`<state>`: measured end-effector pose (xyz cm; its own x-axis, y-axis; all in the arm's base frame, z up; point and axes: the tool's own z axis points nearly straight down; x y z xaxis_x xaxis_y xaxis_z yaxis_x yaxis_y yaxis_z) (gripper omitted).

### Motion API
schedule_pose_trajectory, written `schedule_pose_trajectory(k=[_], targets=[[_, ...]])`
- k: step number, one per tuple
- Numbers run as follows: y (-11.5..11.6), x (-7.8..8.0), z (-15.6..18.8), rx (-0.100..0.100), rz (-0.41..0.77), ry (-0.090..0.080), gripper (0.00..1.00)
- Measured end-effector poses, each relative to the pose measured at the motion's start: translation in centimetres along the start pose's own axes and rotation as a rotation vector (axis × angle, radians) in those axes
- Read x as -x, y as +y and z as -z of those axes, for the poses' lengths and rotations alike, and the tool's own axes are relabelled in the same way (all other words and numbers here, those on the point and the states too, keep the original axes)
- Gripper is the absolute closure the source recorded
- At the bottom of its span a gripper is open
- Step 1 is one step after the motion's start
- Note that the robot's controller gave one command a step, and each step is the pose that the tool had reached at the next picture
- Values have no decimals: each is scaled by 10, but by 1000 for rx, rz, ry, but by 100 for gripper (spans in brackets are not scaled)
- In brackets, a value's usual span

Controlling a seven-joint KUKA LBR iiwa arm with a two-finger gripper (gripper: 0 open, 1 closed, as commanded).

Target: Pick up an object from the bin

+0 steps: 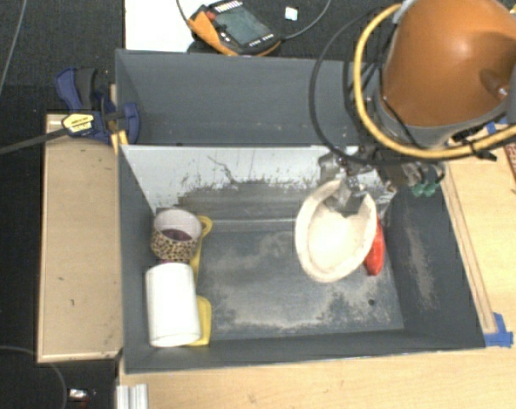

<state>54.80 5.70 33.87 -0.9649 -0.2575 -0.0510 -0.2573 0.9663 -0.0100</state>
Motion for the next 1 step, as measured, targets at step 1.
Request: schedule_pose_trajectory(k=[1], targets=[[0,-1,-3,1,-1,7,100]])
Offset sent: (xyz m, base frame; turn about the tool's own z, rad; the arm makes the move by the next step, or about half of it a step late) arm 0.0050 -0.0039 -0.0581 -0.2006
